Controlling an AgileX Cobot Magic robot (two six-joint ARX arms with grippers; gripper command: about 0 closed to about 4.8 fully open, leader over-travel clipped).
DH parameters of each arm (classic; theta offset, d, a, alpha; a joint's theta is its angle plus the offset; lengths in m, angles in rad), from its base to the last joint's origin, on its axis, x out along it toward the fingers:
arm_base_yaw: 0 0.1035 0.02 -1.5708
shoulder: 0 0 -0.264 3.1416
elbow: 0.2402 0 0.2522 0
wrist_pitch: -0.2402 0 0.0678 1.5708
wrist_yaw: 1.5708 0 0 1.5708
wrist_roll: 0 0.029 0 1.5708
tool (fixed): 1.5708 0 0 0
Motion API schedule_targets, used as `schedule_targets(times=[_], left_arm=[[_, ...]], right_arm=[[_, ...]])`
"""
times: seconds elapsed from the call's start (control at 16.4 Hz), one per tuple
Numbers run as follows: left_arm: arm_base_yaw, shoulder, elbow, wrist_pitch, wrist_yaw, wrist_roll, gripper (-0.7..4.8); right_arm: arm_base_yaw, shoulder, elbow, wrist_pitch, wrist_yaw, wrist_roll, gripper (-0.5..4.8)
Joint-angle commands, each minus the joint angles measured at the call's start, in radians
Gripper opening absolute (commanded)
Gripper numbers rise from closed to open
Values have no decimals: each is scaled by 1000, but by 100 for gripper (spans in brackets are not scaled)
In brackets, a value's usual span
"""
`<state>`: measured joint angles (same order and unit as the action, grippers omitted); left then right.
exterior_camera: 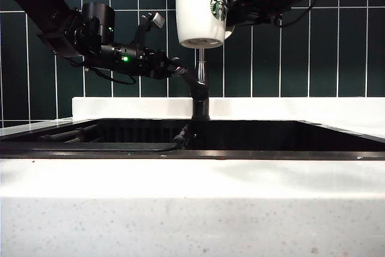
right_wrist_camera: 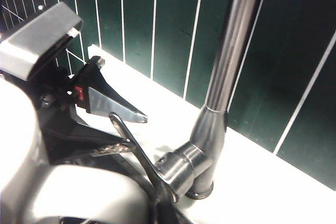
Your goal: Pick up the mug next to the sink, go to the faucet to get some water, pour the water into the sink, and finally put the mug back to its place.
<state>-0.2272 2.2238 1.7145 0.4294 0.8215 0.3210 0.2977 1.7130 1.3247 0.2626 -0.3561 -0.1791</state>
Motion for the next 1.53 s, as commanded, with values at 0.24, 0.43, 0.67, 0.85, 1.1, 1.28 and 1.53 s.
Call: schedule_targets(times=[0.24,0.43,0.67,0.85,1.1,1.28,1.53], left_arm=[[9,-6,4,40,-200,1,178],[9,-10,4,44,-208,-27,178],[9,-118,3,-3,19,-209,178],[9,-261,3,-185,9,-221,178],[9,-485,3,-473,-94,-171,178],[9,-583,3,-740,-276,-173,166],[9,-623,3,-1099,-314,-156,46]], right_arm=[[1,-17,14,75,-9,21,8],[0,-17,14,69,-4,18,8],[-3,-45,16,-23,108,-125,8],[-4,-59,17,-67,246,-220,8],[-4,-88,19,-182,536,-520,8],[-4,-116,18,-261,642,-575,8],[-4,-124,18,-262,679,-798,-1]])
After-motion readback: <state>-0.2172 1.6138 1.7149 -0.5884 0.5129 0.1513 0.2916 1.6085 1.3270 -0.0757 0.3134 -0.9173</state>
